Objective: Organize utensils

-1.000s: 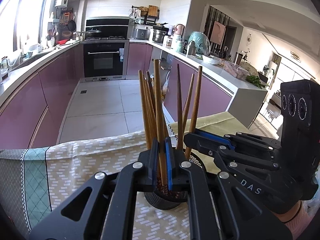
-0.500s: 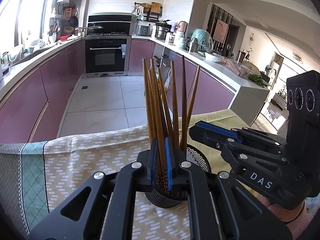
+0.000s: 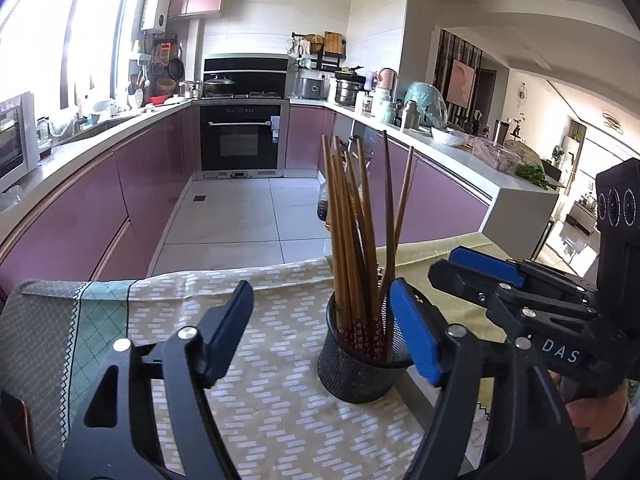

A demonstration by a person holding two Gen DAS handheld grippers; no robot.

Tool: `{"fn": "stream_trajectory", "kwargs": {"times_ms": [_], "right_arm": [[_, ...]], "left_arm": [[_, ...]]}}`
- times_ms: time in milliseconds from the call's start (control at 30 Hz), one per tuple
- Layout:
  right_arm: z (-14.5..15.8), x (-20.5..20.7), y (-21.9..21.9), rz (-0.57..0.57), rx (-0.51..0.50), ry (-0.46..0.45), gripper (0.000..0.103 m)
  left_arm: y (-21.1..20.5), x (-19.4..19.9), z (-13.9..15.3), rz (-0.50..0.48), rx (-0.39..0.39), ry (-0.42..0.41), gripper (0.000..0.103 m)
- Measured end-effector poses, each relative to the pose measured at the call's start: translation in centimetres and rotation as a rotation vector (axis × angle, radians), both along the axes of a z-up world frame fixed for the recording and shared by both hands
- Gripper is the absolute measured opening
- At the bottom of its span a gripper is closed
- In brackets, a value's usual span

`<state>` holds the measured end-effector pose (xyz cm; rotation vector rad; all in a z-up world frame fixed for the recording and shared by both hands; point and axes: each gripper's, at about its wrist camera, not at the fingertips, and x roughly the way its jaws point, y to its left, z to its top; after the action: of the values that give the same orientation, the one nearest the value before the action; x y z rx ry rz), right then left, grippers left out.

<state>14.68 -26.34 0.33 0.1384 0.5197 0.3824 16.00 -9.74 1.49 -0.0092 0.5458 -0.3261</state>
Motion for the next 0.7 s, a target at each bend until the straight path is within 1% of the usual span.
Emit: {"fn": "stream_trajectory", "kwargs": {"times_ms": [33, 67, 100, 133, 167, 200, 233, 300, 333, 367, 433, 467, 633, 700], "right_arm": [[-0.1, -0.4, 0.0, -0.005, -0.003, -0.005, 0.045], [-0.2, -0.8, 0.1, -0.009, -0.008, -0.013, 0.049], [-0.3, -1.2, 0.2, -0.015, -0.012, -0.022, 0.057], [-0.5, -1.6, 0.2, -0.023, -0.014, -0.03, 0.061], [-0.6, -2.0, 0.2, -0.027, -0.017, -0.035, 0.063], [-0.8, -2.5, 0.3, -0.032, -0.024, -0.042, 0.068], [-1.0, -2.8, 0.3, -0.039, -0.031, -0.046, 0.073], [-1.4, -3.5, 0.5, -0.044, -0.042, -0.049, 0.077], [-1.6, -3.8, 0.6, -0.048, -0.051, -0.051, 0.083], [-1.7, -4.1, 0.7, -0.053, -0.059, -0.055, 0.086], [-2.0, -5.1, 1.0, -0.065, -0.073, -0.08, 0.095], [-2.1, -5.5, 1.2, -0.072, -0.076, -0.088, 0.097], [-2.5, -7.2, 1.8, -0.09, -0.085, -0.127, 0.096], [-2.6, -7.7, 2.2, -0.102, -0.1, -0.142, 0.096]], "left_arm": [[0.4, -0.4, -0.1, 0.009, 0.003, -0.008, 0.077], [0.8, -0.8, -0.2, 0.018, 0.002, -0.011, 0.085], [1.1, -1.1, -0.3, 0.028, 0.003, -0.018, 0.09], [1.4, -1.6, -0.4, 0.042, 0.011, -0.031, 0.092], [1.8, -2.2, -0.6, 0.054, 0.022, -0.04, 0.093], [2.0, -2.6, -0.8, 0.063, 0.03, -0.046, 0.097], [2.4, -3.0, -1.0, 0.071, 0.034, -0.053, 0.098], [2.9, -3.7, -1.3, 0.088, 0.042, -0.062, 0.098], [3.2, -4.1, -1.5, 0.096, 0.045, -0.064, 0.098], [3.5, -4.3, -1.7, 0.104, 0.047, -0.062, 0.098], [4.0, -4.9, -2.0, 0.121, 0.05, -0.068, 0.098], [4.2, -5.2, -2.1, 0.132, 0.052, -0.074, 0.098], [4.7, -6.7, -2.0, 0.181, 0.045, -0.12, 0.098], [4.9, -7.3, -1.9, 0.185, 0.04, -0.137, 0.098]]}}
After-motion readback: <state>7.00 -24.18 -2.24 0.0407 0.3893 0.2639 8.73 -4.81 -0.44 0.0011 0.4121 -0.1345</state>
